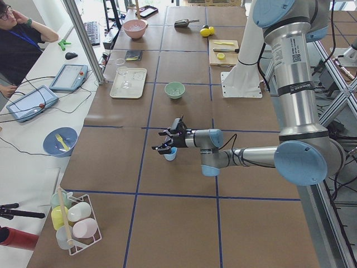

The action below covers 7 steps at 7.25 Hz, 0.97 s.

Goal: Pour ice into bowl

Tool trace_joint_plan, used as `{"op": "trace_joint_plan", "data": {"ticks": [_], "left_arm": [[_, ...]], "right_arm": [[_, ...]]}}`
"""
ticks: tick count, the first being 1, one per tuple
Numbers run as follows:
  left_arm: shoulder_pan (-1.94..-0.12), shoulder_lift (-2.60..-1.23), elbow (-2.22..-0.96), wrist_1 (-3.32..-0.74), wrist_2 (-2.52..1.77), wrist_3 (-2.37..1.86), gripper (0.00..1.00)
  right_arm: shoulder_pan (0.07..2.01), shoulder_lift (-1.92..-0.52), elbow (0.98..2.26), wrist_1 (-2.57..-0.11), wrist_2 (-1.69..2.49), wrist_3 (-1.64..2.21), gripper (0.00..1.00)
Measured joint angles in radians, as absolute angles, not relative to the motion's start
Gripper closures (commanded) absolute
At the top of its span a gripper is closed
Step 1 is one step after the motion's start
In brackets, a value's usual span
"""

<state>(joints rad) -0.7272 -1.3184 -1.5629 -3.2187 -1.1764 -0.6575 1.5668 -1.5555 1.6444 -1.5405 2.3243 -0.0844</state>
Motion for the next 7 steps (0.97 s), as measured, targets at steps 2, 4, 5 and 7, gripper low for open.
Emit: {"op": "trace_joint_plan", "data": {"ticks": [2,4,5,7], "left_arm": [[-1.029,-1.334,-1.613,-3.014,-1.548,-0.394,0.0],[-1.294,-1.393,-1.729,-2.604,-1.777,-0.142,0.0],[-1.376,-1.439,-1.765,-2.36,-1.829,-0.091,0.0],[-1.474,-1.567,-1.779,-1.867,-1.91,-0.065,0.0]], "right_arm": [[1.566,-1.552,1.651,-1.498,2.326,-0.08,0.0],[1.566,-1.554,1.655,-1.416,2.328,-0.04,0.0],[1.564,-1.555,1.655,-1.369,2.331,-0.023,0.0],[1.551,-1.553,1.659,-1.298,2.335,-0.012,0.0]]}}
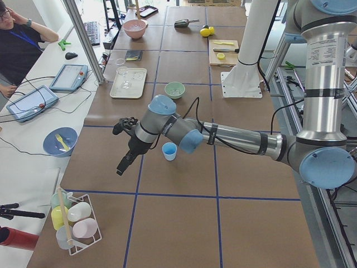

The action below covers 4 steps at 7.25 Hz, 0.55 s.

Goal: Pour ice into bowl

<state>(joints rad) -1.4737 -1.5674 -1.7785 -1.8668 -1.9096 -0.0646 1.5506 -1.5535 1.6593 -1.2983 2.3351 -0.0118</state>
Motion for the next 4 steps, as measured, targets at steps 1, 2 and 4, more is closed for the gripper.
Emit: {"op": "trace_joint_plan", "data": {"ticks": [1,2,4], "left_arm": [[-1.519,-1.608,-1.772,-1.689,-2.0,-0.058,0.0],[-1.56,-1.61,-1.747,-1.597,-2.141,-0.055,0.0],[-1.589,-1.547,-1.708,-1.593,-2.346,-0.036,0.0]], "right_arm": [[1.531,-1.551,1.663,-1.253,2.336,-0.01,0.0],[1.503,-1.543,1.668,-1.219,2.335,0.001,0.0],[1.416,-1.494,1.705,-1.198,2.334,0.14,0.0]]}}
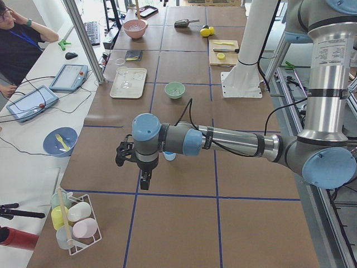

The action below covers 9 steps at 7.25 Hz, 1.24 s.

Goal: Pour ice into bowl

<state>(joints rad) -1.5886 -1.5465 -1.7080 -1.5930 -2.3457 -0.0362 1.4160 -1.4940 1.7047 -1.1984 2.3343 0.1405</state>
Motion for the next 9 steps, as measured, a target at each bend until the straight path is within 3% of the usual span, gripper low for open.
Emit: {"op": "trace_joint_plan", "data": {"ticks": [4,9], "left_arm": [[-1.592,-1.521,-1.705,-1.612,-2.372,-0.02,0.0],[-1.59,-1.523,-1.717,-1.614,-2.37,-0.017,0.0]], "right_arm": [[1.188,-1.326,1.819,-1.206,2.328,0.411,0.0],[0.797,-1.023,1.822,-1.414,2.049,0.838,0.02]]}}
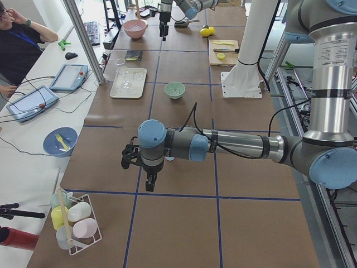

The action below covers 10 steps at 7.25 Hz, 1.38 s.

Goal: Pour ice into bowl

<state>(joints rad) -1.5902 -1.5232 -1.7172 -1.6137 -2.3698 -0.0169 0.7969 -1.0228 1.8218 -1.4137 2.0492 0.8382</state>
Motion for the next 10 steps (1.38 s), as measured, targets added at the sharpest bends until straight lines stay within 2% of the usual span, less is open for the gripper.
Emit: {"op": "trace_joint_plan", "data": {"ticks": [2,4,6,8,9,10], "left_arm": [[-1.589,-1.523,-1.719,-1.615,-2.37,-0.017,0.0],[-1.589,-1.523,-1.718,-1.615,-2.37,-0.017,0.0],[-1.589,-1.523,-1.718,-1.615,-2.37,-0.017,0.0],[-1.589,-1.523,-1.718,-1.615,-2.37,-0.017,0.0],[-1.589,-1.523,-1.718,-1.615,-2.37,-0.016,0.0],[-1.589,-1.523,-1.718,-1.616,-2.37,-0.016,0.0]], "right_arm": [[0.632,-0.915,1.75,-1.437,1.865,0.997,0.04],[0.531,-0.777,1.581,-1.435,1.756,1.09,0.06],[0.474,-0.671,1.419,-1.431,1.711,1.133,0.19],[0.447,-0.643,1.351,-1.414,1.699,1.146,0.48],[0.442,-0.642,1.339,-1.409,1.699,1.153,0.67],[0.441,-0.643,1.335,-1.405,1.703,1.157,1.0]]}}
